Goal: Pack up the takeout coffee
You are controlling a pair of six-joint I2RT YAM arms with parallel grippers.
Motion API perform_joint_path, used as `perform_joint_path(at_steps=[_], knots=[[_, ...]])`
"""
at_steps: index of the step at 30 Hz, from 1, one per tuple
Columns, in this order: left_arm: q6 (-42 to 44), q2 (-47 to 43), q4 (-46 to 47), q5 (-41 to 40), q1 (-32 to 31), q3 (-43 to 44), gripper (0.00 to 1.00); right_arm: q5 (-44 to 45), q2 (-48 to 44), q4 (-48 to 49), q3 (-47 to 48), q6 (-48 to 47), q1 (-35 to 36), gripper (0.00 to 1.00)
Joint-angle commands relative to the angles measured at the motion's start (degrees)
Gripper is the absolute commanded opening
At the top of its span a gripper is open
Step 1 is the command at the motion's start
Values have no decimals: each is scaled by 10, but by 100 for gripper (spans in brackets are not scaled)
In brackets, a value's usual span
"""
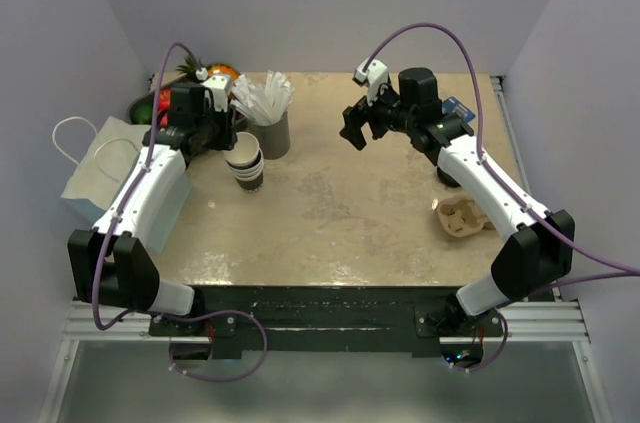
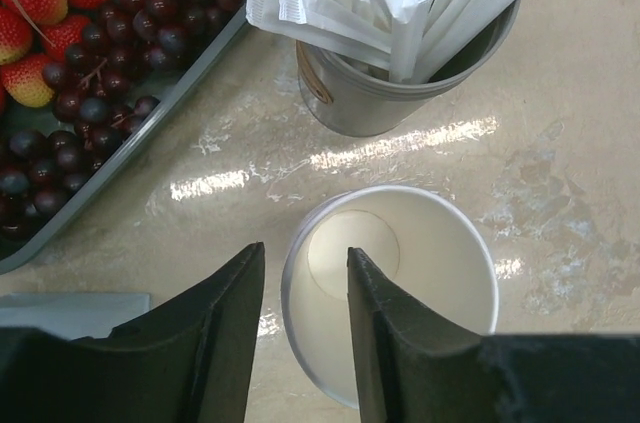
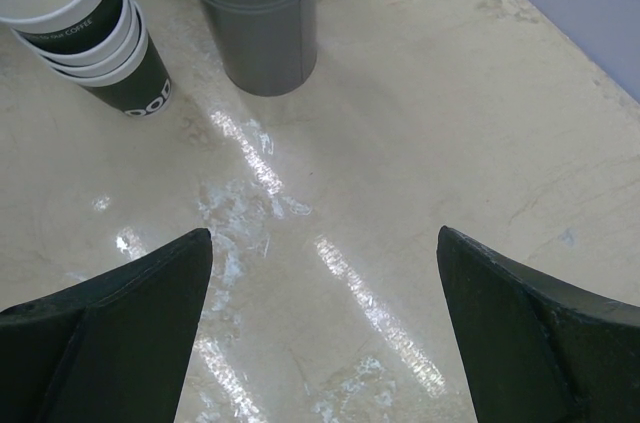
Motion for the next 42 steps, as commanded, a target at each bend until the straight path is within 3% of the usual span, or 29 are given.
perform_joint_path(at_steps=[1, 6, 12, 19, 30, 38, 41, 42], knots=[[-2, 11, -11, -5, 10, 26, 39, -3, -18, 15, 7, 7, 1, 97], [0, 15, -11, -3, 11, 28, 35, -3, -17, 15, 9, 9, 2, 97], [2, 12, -21, -2, 14, 34, 22, -3, -14, 16, 10, 8, 1, 97], [11, 9, -41, 8, 17, 63, 0, -10, -8, 15, 15, 13, 1, 97], [15, 11, -104, 59, 21, 115, 0, -17, -3, 12, 20, 18, 2, 97], [19, 9, -157, 64, 26, 217, 0, -7, -4, 3, 33, 21, 1, 97], [23, 6, -166, 100, 26, 255, 0, 5, -8, 2, 38, 21, 1, 97], [48, 6, -166, 156, 26, 267, 0, 6, -8, 0, 39, 23, 1, 97]])
